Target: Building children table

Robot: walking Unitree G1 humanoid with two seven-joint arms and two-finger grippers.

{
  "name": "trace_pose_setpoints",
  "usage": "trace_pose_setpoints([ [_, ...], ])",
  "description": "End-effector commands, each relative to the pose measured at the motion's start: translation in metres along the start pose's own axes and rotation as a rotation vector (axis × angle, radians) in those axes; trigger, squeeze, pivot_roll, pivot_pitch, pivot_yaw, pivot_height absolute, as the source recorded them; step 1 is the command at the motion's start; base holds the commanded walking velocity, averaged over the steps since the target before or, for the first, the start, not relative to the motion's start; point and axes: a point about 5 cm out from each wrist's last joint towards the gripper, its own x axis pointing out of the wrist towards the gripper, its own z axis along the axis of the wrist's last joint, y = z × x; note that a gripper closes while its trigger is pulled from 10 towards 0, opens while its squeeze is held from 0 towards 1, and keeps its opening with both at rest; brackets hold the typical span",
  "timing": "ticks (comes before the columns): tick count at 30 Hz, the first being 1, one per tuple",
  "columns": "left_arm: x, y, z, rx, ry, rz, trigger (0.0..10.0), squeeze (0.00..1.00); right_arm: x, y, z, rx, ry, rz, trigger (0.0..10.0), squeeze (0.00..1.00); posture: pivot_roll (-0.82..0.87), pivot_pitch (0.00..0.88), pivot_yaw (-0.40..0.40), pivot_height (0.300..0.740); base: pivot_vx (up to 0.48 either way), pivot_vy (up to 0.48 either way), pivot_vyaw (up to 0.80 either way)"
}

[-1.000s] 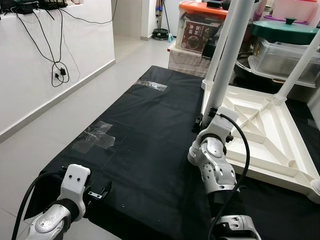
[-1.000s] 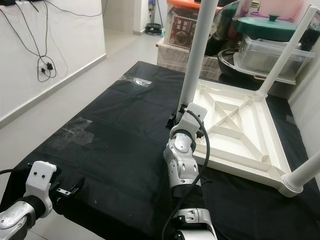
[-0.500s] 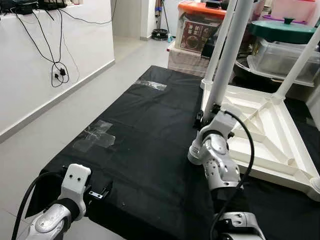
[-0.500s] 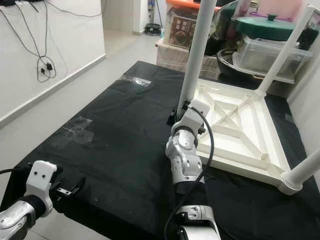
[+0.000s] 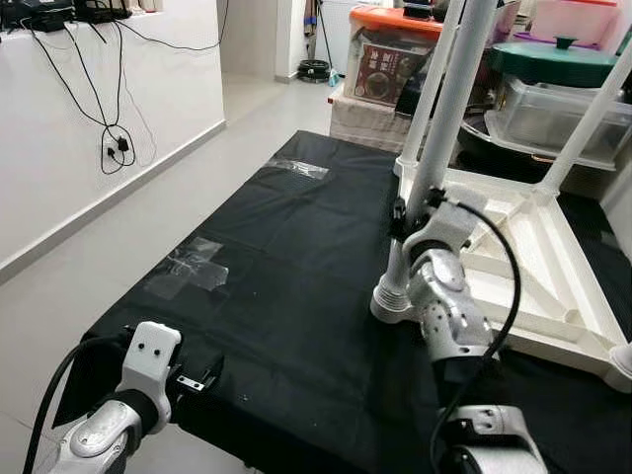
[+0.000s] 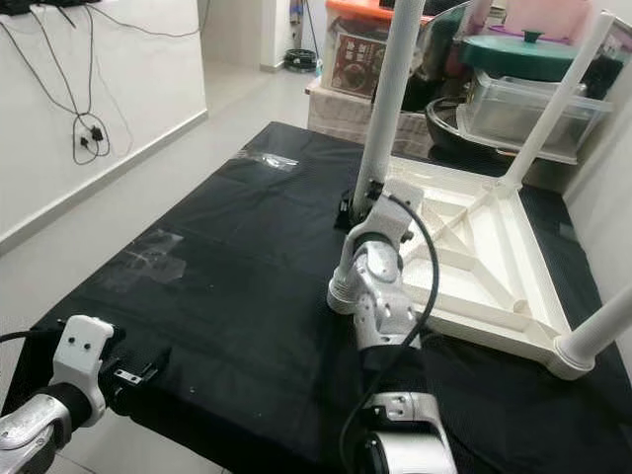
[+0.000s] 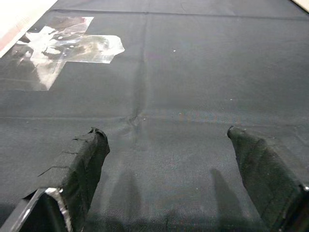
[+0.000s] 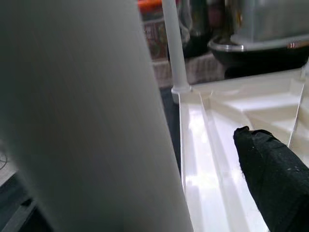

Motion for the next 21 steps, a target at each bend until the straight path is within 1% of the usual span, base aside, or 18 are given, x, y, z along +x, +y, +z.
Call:
trace_pose_setpoints([
  [1, 0.0, 0.0, -0.002, 0.007, 0.008, -0.01, 10.0, 0.0, 0.006, -0.008, 0.015, 0.006, -0.043, 0.002, 10.0, 0.0, 0.08, 0.0, -0.065, 0.74, 0.0, 0.0, 0.0],
  [3, 0.0, 0.0, -0.002, 0.008, 0.009, -0.011, 10.0, 0.0, 0.008, -0.009, 0.018, 0.004, -0.052, 0.013, 10.0, 0.0, 0.08, 0.0, -0.065, 0.74, 0.0, 0.0, 0.0],
  [4, 0.0, 0.001, -0.002, 0.01, 0.009, -0.012, 10.0, 0.0, 0.01, -0.007, 0.022, 0.012, -0.062, 0.054, 10.0, 0.0, 0.08, 0.0, -0.065, 0.74, 0.0, 0.0, 0.0],
  [5, 0.0, 0.001, -0.002, 0.01, 0.009, -0.012, 10.0, 0.0, 0.01, -0.007, 0.022, 0.012, -0.062, 0.054, 10.0, 0.0, 0.08, 0.0, -0.065, 0.74, 0.0, 0.0, 0.0],
  [8, 0.001, 0.001, -0.002, 0.012, 0.01, -0.015, 10.0, 0.0, 0.013, -0.001, 0.03, 0.029, -0.068, 0.17, 10.0, 0.0, 0.08, 0.0, -0.065, 0.74, 0.0, 0.0, 0.0],
  [9, 0.001, 0.001, -0.002, 0.013, 0.01, -0.016, 10.0, 0.0, 0.015, 0.003, 0.03, 0.037, -0.049, 0.238, 10.0, 0.0, 0.08, 0.0, -0.065, 0.74, 0.0, 0.0, 0.0],
  [10, 0.001, 0.001, -0.002, 0.013, 0.01, -0.016, 10.0, 0.0, 0.015, 0.003, 0.03, 0.037, -0.049, 0.238, 10.0, 0.0, 0.08, 0.0, -0.065, 0.74, 0.0, 0.0, 0.0],
  [11, 0.001, 0.001, -0.002, 0.013, 0.01, -0.017, 10.0, 0.0, 0.016, 0.007, 0.031, 0.044, -0.036, 0.284, 10.0, 0.0, 0.08, 0.0, -0.065, 0.74, 0.0, 0.0, 0.0],
  [12, 0.001, 0.001, -0.002, 0.015, 0.01, -0.017, 10.0, 0.0, 0.018, 0.009, 0.028, 0.041, 0.001, 0.325, 10.0, 0.0, 0.08, 0.0, -0.071, 0.74, 0.0, 0.0, 0.0],
  [13, 0.001, 0.001, -0.002, 0.015, 0.01, -0.017, 10.0, 0.0, 0.018, 0.009, 0.028, 0.041, 0.001, 0.325, 10.0, 0.0, 0.08, 0.0, -0.071, 0.74, 0.0, 0.0, 0.0],
  [14, 0.001, 0.001, -0.002, 0.016, 0.01, -0.017, 10.0, 0.0, 0.019, 0.011, 0.025, 0.039, 0.027, 0.35, 10.0, 0.0, 0.08, 0.0, -0.071, 0.74, 0.0, 0.0, 0.0],
  [16, 0.001, 0.002, -0.002, 0.014, 0.009, -0.01, 10.0, 0.0, 0.022, 0.01, 0.021, 0.017, 0.058, 0.34, 10.0, 0.0, 0.08, 0.0, -0.077, 0.74, 0.0, 0.0, 0.0],
  [21, -0.002, 0.003, -0.001, 0.011, 0.003, 0.003, 10.0, 0.0, 0.024, 0.01, 0.02, 0.008, 0.065, 0.307, 10.0, 0.0, 0.09, 0.0, -0.08, 0.74, 0.0, 0.0, 0.0],
])
